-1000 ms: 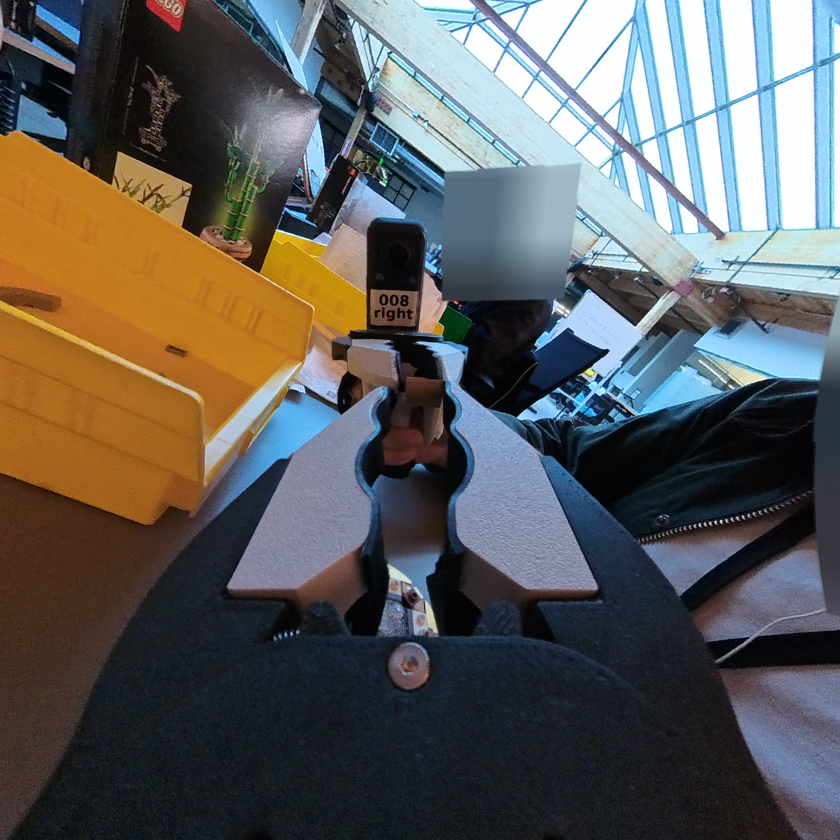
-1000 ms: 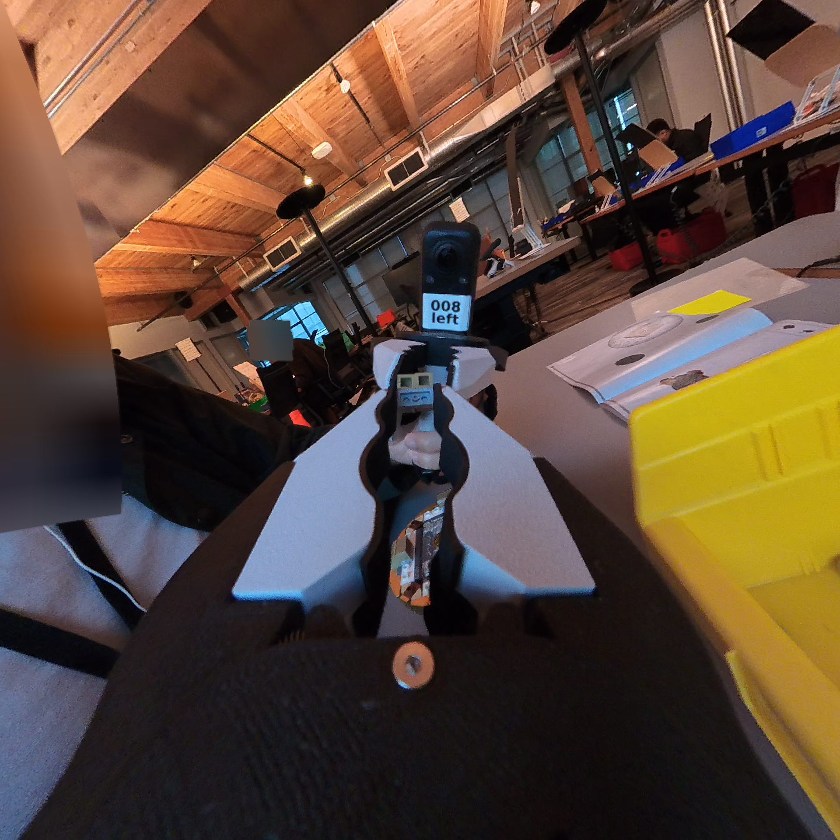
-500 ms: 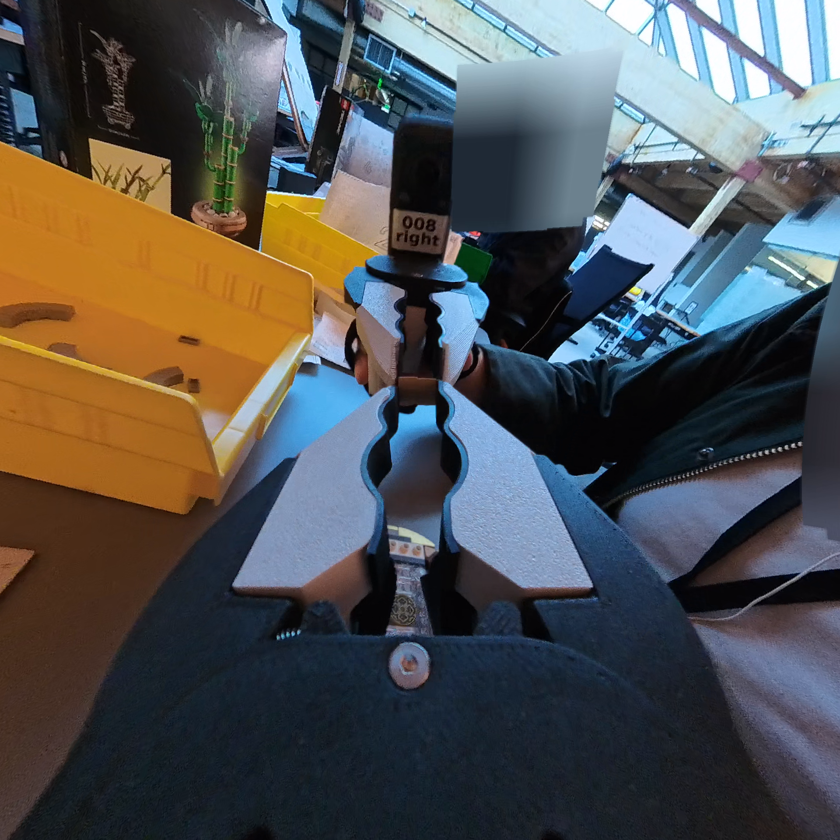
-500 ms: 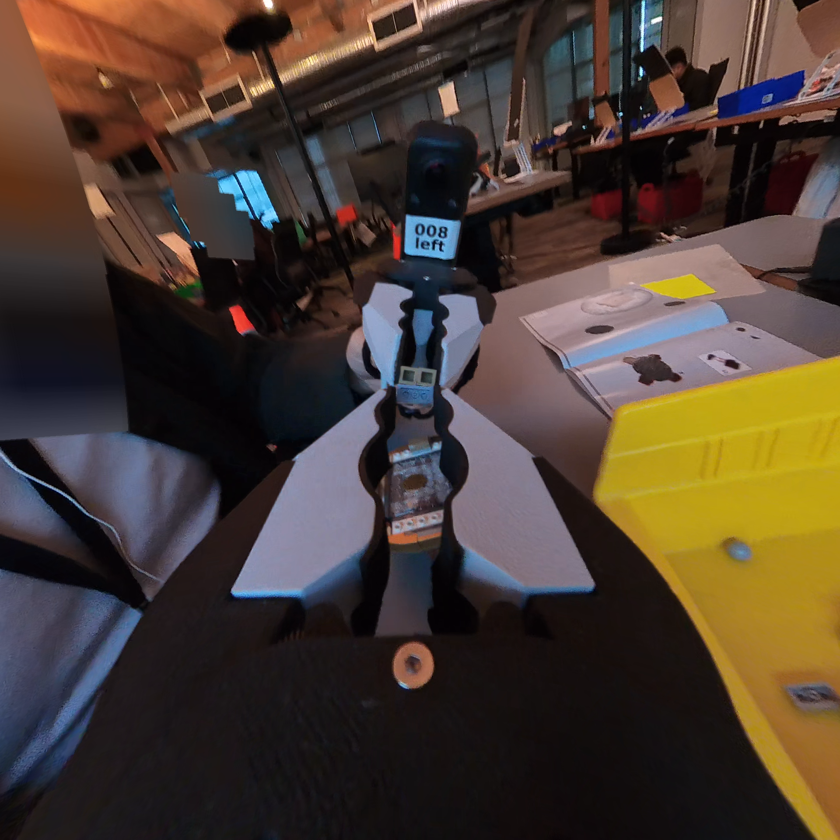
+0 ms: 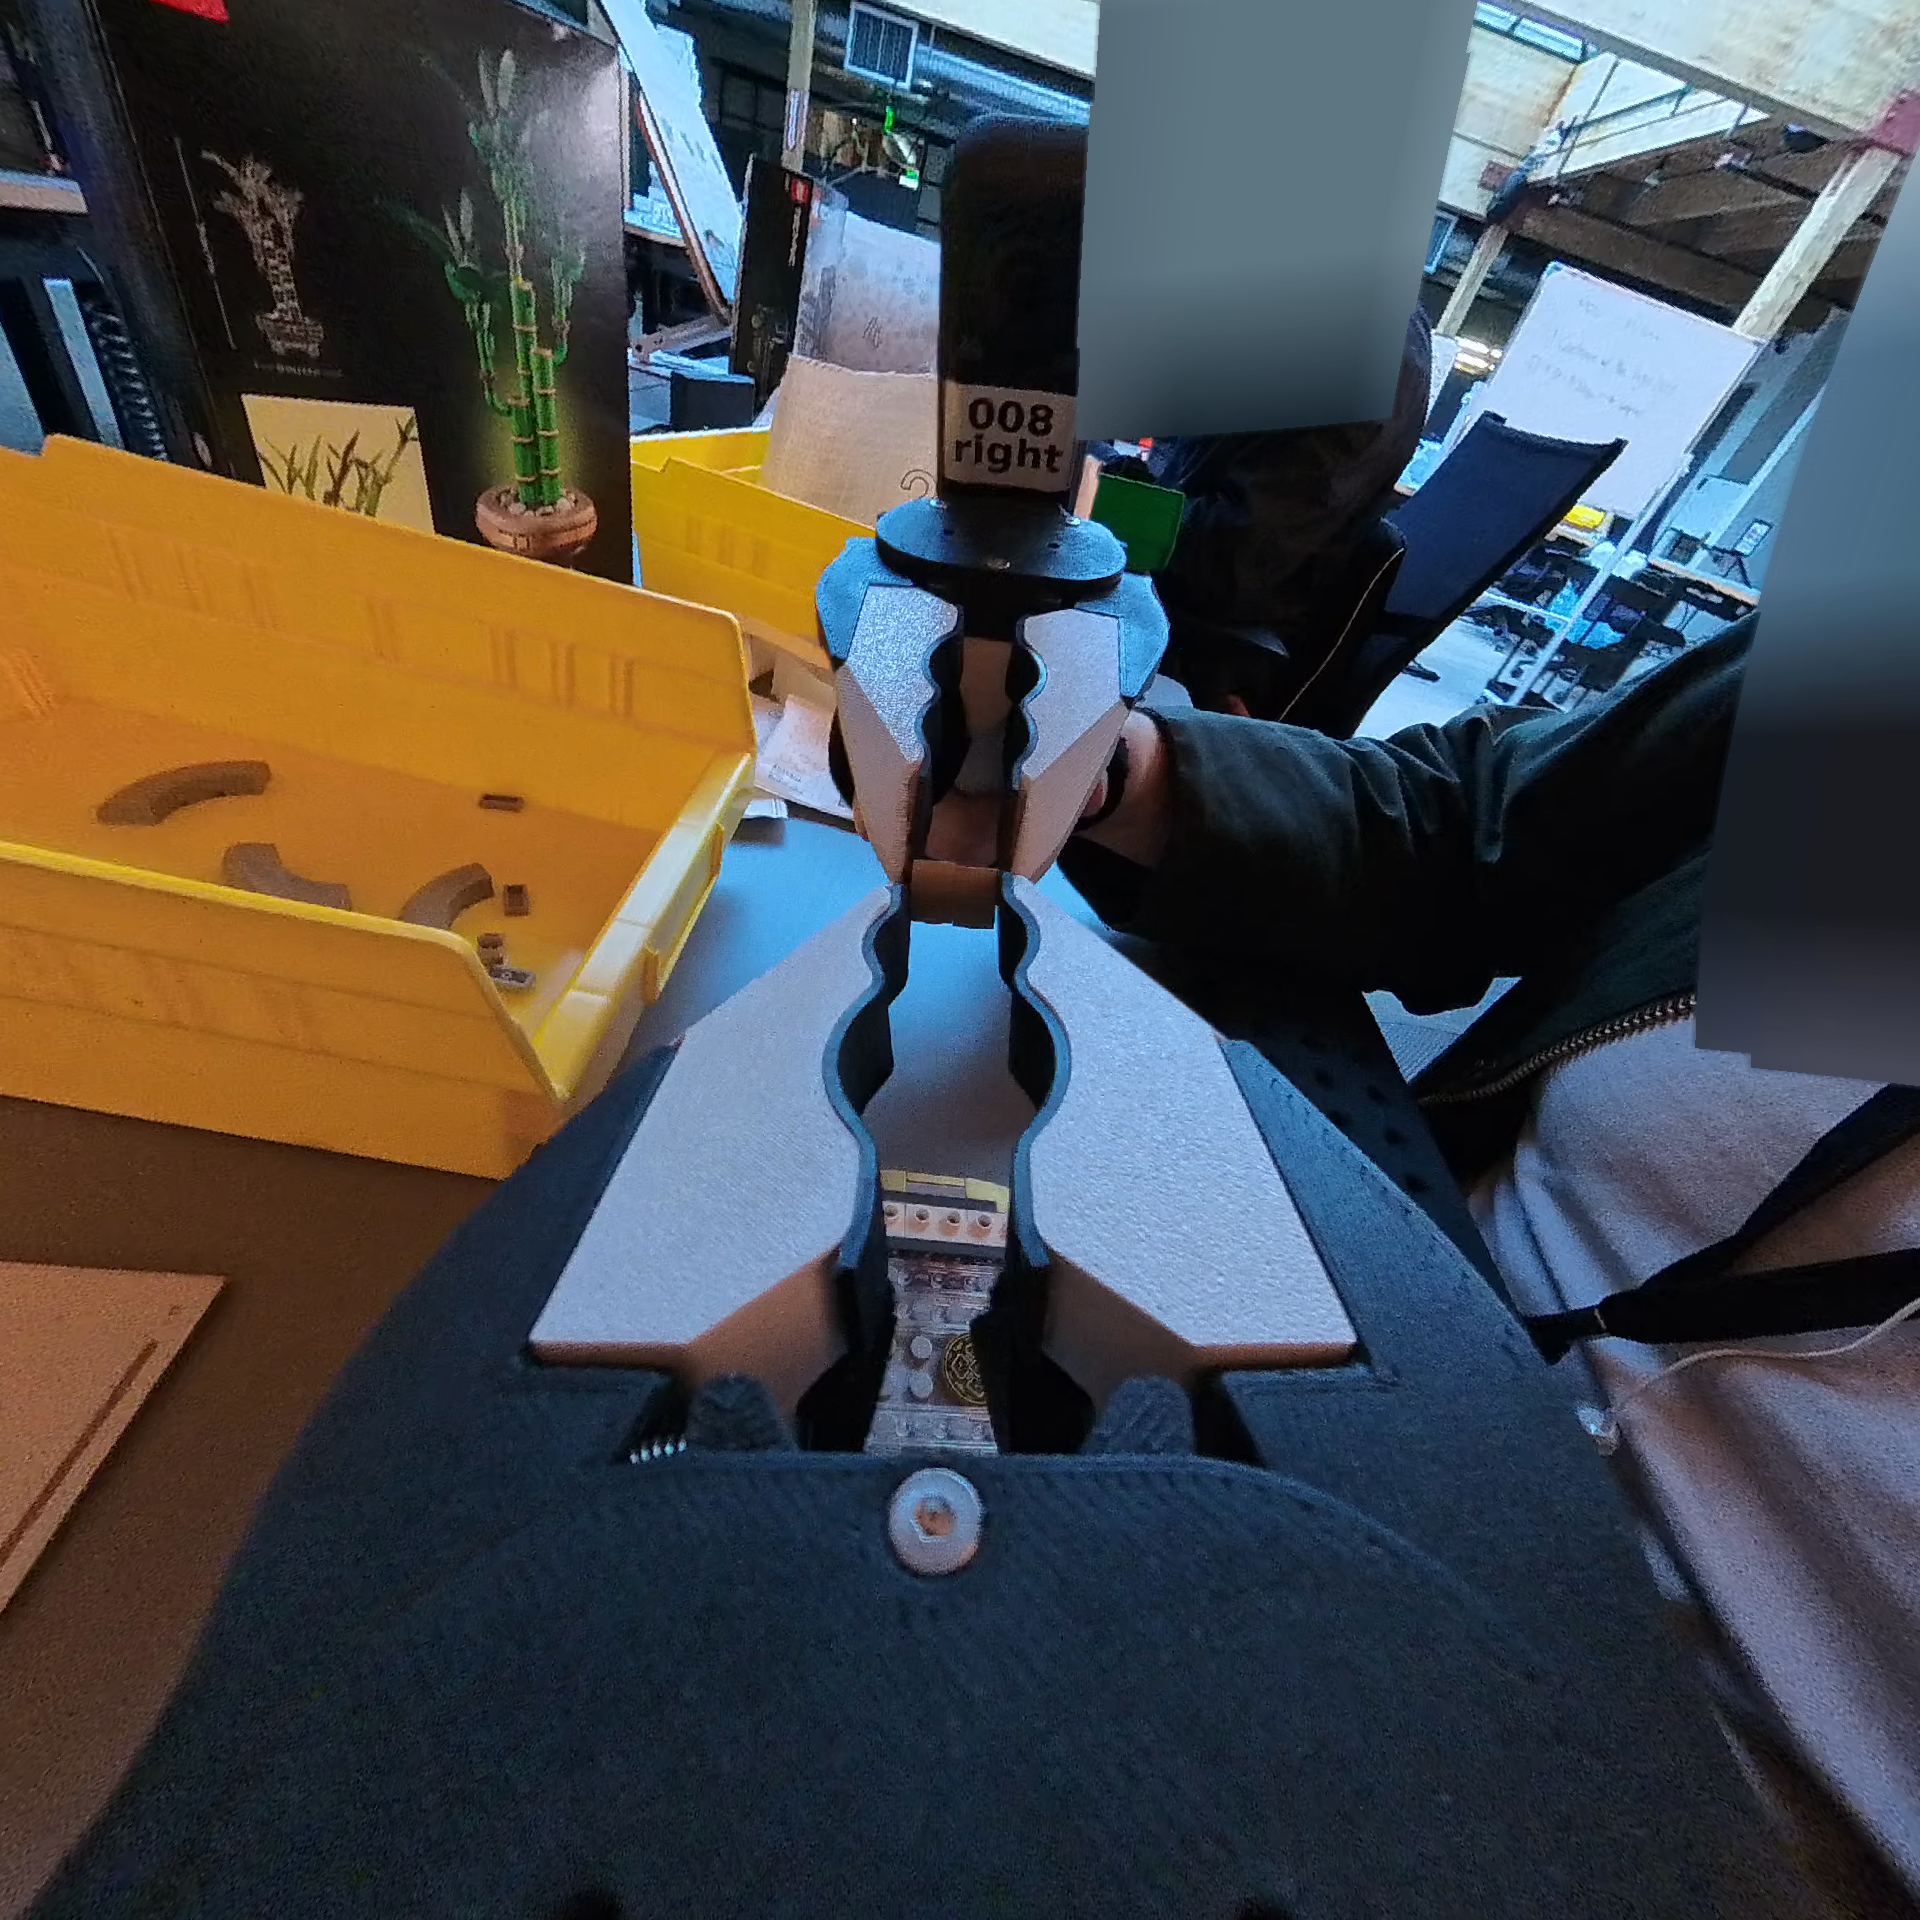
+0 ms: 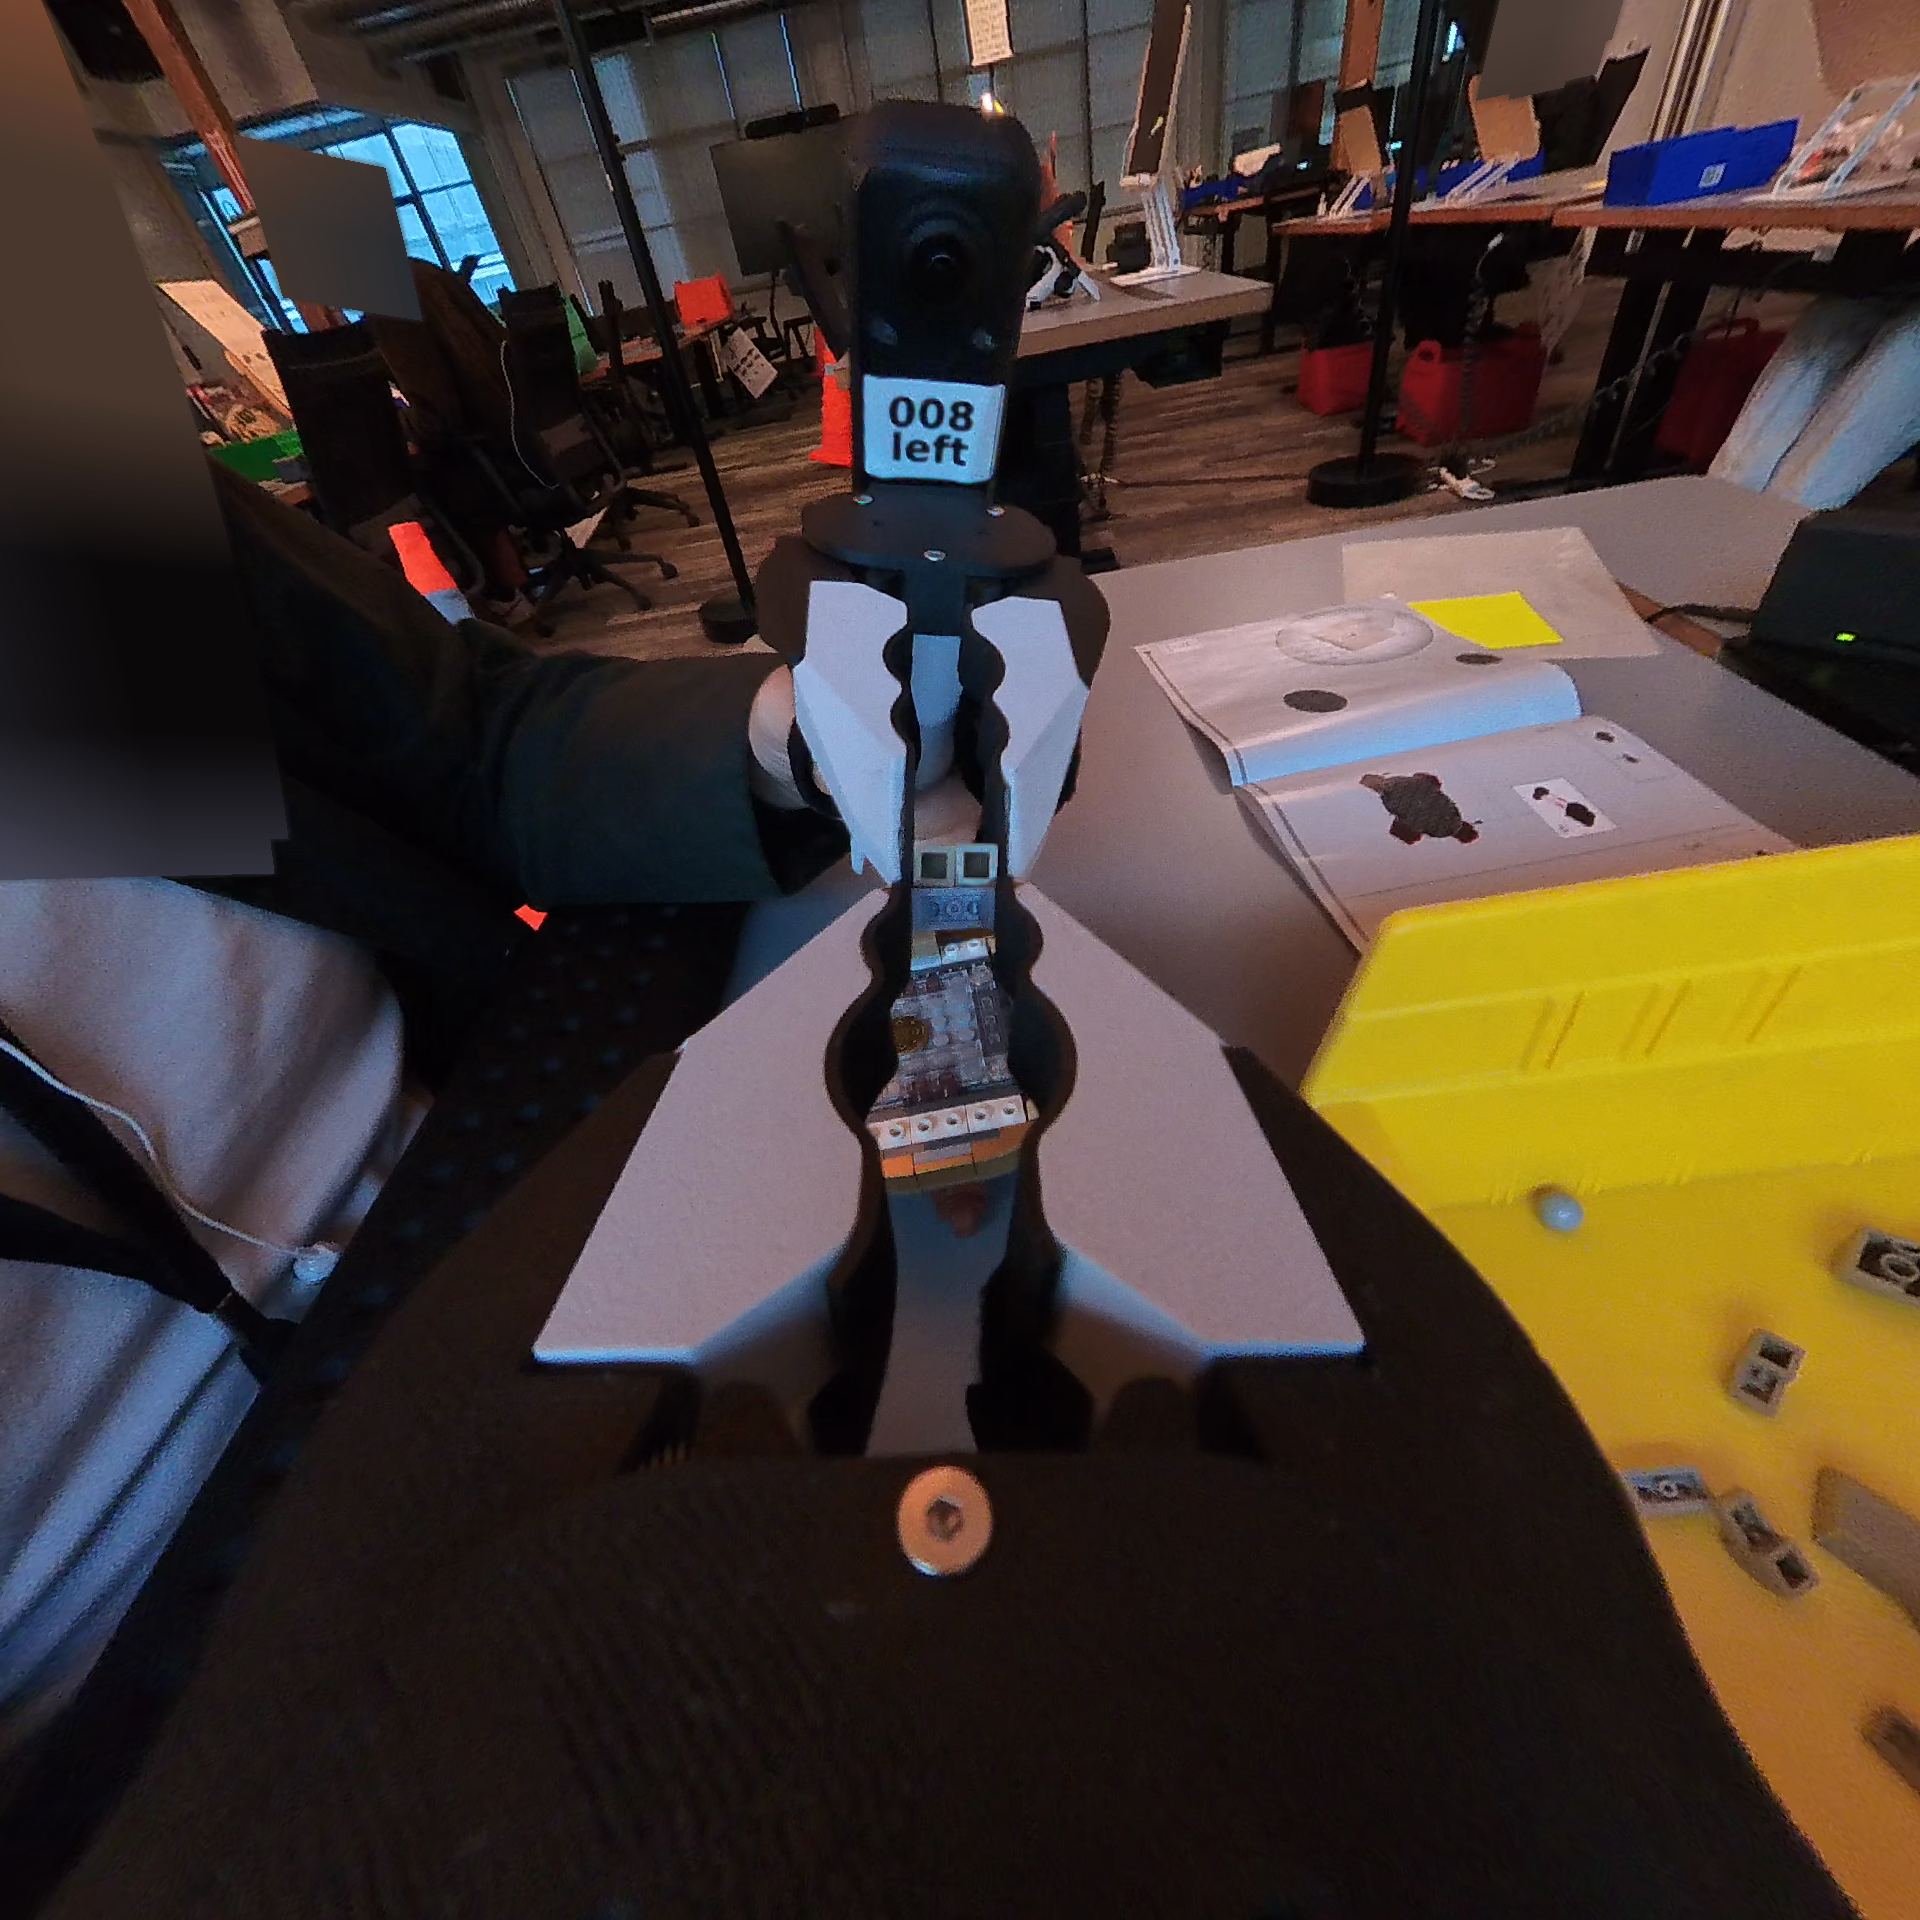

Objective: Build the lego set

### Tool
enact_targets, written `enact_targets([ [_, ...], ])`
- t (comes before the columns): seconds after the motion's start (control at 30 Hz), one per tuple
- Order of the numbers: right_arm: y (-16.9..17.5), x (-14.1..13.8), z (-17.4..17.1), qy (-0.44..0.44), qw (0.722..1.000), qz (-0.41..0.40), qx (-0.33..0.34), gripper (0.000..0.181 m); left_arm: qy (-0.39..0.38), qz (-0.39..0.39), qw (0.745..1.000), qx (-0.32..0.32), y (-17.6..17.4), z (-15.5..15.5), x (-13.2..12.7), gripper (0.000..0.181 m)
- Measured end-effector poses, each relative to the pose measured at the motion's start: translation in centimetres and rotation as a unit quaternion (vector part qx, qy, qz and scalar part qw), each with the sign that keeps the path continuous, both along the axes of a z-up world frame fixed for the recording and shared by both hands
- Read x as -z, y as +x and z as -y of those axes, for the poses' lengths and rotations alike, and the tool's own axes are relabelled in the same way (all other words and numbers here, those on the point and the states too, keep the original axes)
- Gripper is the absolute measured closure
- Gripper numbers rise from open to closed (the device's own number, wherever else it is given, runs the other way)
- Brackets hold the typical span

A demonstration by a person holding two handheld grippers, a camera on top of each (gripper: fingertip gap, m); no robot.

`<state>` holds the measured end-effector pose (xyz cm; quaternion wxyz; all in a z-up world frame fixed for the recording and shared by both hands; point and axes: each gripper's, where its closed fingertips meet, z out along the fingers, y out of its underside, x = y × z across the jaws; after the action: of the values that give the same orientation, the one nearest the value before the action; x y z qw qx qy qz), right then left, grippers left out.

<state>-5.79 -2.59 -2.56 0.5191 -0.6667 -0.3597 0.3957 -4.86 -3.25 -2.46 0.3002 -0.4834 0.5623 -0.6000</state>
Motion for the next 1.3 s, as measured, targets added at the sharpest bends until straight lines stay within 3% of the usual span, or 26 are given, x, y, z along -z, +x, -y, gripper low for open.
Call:
enact_targets([
  [0.17,-0.2,-0.3,0.4,0.008,1.000,-0.006,-0.012,0.168,0.019,0.010,1.000,-0.004,-0.1,0.1,-0.2,0.160],
  [0.5,-0.3,-0.3,0.6,0.005,1.000,-0.013,-0.022,0.168,0.048,0.022,0.999,0.006,-0.3,0.7,-0.3,0.166],
  [0.8,-0.4,0.6,0.3,-0.029,0.999,-0.009,-0.021,0.168,0.060,-0.018,0.998,0.010,-0.4,0.5,0.5,0.167],
  [0.93,-0.6,-0.7,1.2,-0.070,0.992,-0.081,-0.066,0.169,0.073,0.011,0.997,0.026,-0.7,1.4,-0.6,0.167],
  [1.03,-0.2,-2.0,1.5,-0.068,0.987,-0.123,-0.081,0.169,0.089,0.003,0.995,0.033,-0.8,1.7,0.0,0.167],
  [1.17,0.7,-2.7,1.5,-0.073,0.982,-0.151,-0.086,0.169,0.034,0.031,0.998,0.034,-0.7,1.4,-1.0,0.167],
  [1.3,2.2,-5.5,2.1,-0.120,0.938,-0.289,-0.147,0.169,0.007,0.035,0.999,0.023,-1.0,0.3,-1.3,0.167],
])
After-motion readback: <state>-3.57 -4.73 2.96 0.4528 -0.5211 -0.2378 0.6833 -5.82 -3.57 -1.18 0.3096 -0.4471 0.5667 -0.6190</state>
